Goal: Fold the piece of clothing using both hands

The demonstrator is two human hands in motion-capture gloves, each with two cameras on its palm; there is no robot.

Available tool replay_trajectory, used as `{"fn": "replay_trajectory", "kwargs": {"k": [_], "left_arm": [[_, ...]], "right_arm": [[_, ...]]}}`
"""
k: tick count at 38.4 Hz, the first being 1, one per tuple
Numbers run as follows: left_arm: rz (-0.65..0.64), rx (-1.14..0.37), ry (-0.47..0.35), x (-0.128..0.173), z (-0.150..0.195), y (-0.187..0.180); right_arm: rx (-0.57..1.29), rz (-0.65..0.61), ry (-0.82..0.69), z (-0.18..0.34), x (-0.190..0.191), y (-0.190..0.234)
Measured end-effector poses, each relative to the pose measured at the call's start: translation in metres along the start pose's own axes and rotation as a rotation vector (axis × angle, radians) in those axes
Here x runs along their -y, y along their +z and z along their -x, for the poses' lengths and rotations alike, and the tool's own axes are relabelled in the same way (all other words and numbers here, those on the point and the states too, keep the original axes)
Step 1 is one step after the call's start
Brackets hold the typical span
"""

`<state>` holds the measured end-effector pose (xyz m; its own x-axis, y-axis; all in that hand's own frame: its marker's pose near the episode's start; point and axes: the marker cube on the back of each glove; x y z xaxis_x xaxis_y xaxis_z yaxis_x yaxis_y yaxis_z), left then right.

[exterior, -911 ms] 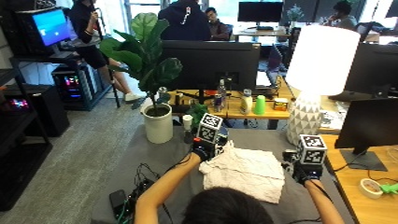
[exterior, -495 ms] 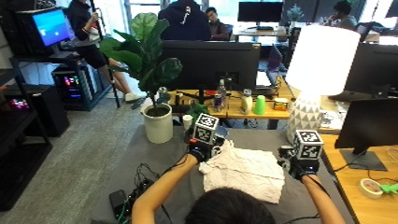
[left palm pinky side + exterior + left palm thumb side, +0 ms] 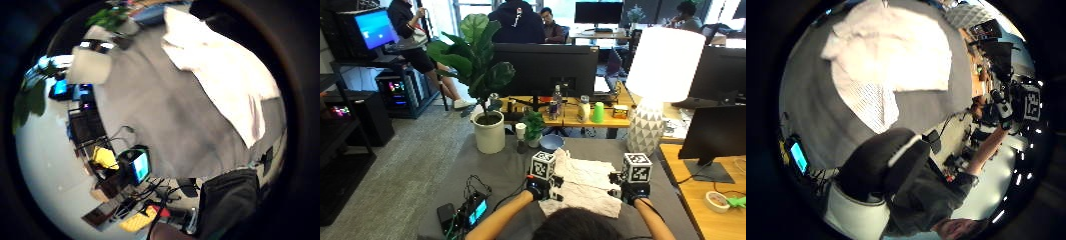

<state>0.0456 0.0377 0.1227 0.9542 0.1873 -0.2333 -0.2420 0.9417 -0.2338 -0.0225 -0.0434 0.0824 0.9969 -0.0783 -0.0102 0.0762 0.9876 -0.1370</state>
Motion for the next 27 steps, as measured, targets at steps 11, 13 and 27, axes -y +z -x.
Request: {"fn": "replay_trajectory", "kwargs": {"k": [11,13,27], "left_arm": [[0.322,0.089,-0.095,-0.032,-0.022,0.083],[0.238,0.086,-0.082,-0.027,-0.022,0.081],[-0.179,0.088,-0.082,0.056,0.014,0.067]], "right_arm": [[-0.015,0.204,-0.044,0.014,0.031,0.117],[-0.017,0.214,-0.047,0.015,0.038,0.132],[-0.082,-0.062,-0.038,0.025,0.052,0.118]]}}
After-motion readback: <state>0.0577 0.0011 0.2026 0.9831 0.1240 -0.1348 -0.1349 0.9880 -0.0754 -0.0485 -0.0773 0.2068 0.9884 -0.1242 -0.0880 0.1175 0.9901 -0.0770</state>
